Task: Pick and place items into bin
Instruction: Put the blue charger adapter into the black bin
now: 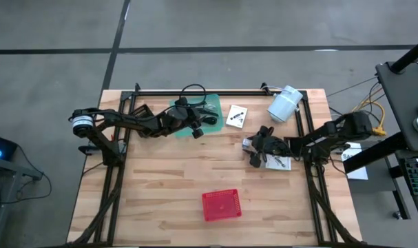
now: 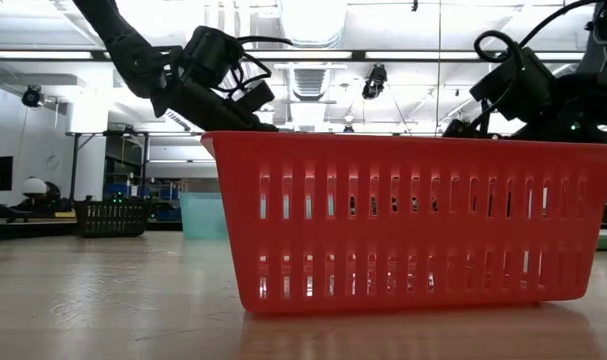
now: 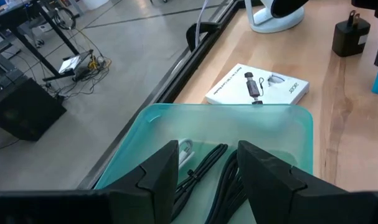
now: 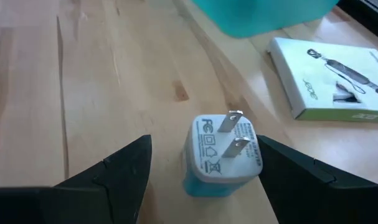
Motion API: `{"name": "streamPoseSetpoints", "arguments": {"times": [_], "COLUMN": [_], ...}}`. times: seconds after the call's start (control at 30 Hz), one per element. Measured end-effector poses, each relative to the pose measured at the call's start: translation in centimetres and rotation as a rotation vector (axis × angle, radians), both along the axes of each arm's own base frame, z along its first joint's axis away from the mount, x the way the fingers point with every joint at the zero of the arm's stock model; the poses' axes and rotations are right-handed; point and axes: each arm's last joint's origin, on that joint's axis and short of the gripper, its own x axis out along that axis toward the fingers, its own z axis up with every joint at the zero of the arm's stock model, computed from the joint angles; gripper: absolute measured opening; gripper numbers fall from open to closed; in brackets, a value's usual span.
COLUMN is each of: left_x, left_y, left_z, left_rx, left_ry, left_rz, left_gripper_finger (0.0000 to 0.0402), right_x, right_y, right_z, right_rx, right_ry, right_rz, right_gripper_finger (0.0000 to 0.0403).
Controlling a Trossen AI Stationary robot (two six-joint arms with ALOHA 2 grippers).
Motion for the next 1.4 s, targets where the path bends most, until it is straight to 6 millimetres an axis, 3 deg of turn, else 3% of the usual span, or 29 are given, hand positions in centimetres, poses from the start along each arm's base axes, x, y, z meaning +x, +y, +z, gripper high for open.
{"name": "streamPoseSetpoints", "arguments": {"times": [0.4,0.87,1.4], "left_x": [0.0,0.0,0.0], "left_y": [0.0,0.0,0.0], "left_z": [-0.1,-0.1,-0.1], "left_rx": [-0.002,-0.002,-0.002], "left_ry": [0.005,0.007,0.006], "left_rz": [0.0,0.0,0.001], "left_gripper_finger": [0.0148,0.0148,0.0148], "right_x": [0.3,0.3,1.3], "right_y": [-0.3,-0.3,-0.3], "right_z": [-0.3,-0.2,0.6], "right_rx": [-0.047,-0.047,-0.012], "right_ry": [0.023,0.017,-0.041], "right_rz": [-0.063,-0.062,-0.084], "right_gripper_finger": [0.0232,0.0147,0.0144]}}
